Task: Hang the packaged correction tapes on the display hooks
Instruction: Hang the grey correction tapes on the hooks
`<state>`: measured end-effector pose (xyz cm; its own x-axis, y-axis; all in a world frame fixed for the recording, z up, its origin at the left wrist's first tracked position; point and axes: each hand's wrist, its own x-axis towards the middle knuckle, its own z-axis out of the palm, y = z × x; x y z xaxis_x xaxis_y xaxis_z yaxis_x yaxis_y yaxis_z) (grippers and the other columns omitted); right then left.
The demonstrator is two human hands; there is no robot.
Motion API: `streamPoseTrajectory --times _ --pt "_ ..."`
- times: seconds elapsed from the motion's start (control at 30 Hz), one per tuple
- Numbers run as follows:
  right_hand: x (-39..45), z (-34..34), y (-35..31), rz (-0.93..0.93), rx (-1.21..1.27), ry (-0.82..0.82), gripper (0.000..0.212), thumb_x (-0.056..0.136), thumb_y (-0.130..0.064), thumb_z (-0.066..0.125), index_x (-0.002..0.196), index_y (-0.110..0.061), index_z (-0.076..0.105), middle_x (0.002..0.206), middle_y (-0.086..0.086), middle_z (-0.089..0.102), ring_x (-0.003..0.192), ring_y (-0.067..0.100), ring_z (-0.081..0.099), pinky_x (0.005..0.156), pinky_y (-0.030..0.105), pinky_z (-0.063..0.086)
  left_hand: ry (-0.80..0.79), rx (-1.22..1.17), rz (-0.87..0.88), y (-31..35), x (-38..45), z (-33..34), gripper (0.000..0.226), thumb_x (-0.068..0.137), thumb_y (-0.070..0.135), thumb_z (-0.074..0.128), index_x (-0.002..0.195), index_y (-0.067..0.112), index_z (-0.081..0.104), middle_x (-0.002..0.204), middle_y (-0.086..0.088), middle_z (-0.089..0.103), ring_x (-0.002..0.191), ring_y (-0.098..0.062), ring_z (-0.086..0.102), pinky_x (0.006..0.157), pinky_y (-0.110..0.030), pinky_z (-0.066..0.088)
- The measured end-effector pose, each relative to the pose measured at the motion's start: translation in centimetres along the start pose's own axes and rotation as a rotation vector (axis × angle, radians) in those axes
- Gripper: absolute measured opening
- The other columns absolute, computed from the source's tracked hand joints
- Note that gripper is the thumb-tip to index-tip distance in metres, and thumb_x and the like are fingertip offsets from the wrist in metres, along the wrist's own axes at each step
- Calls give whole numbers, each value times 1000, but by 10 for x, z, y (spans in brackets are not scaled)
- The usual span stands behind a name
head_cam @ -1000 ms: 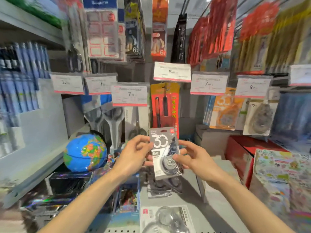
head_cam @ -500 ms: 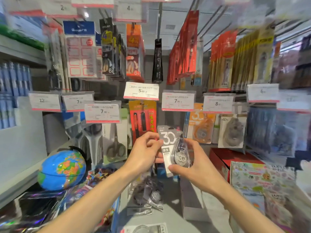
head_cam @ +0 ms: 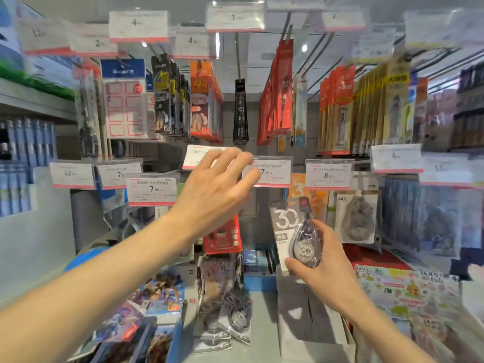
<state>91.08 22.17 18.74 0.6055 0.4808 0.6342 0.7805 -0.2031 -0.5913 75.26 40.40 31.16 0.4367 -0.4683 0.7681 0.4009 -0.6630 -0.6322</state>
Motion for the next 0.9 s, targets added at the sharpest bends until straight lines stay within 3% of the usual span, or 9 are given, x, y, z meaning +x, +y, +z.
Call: streamPoseTrajectory --times 0.1,0.2,0.4,0.53,0.73,0.9 --pt "0 0 -1 -4 1 5 95 76 -40 81 149 -33 21 149 -7 35 130 8 41 105 28 36 -151 42 -1 -7 11 7 37 74 24 71 107 10 64 117 -13 64 111 -36 59 97 -44 36" --pt "-1 1 -2 -13 8 11 94 76 -39 80 149 -33 21 149 -8 33 132 9 40 106 28 36 -220 40 0 -12 16 11 35 80 27 69 109 10 61 115 -10 63 111 -34 58 98 -45 38" --pt "-5 7 -10 -81 2 17 93 79 -41 77 150 -34 17 147 -12 30 134 6 36 110 26 32 -118 -149 -11 -28 18 4 26 103 33 48 110 15 64 113 -1 71 113 -27 58 94 -41 44" --pt "3 19 -29 -127 24 74 91 82 -40 76 152 -31 19 148 -10 30 135 5 34 106 21 28 -87 -252 -99 -35 25 0 22 100 33 57 105 14 67 103 0 72 105 -27 59 81 -41 47" --pt "24 33 -49 -149 -8 148 92 84 -44 72 154 -24 15 149 -3 28 137 12 32 112 30 33 -99 -299 -106 -30 25 0 23 98 34 56 102 14 68 100 2 72 103 -26 59 81 -42 47" --pt "37 43 -53 -91 -74 154 87 85 -47 71 149 -16 22 147 3 30 134 20 35 106 30 34 -93 -294 -112 -30 23 1 20 98 33 61 101 14 68 95 3 71 102 -25 60 80 -41 47"
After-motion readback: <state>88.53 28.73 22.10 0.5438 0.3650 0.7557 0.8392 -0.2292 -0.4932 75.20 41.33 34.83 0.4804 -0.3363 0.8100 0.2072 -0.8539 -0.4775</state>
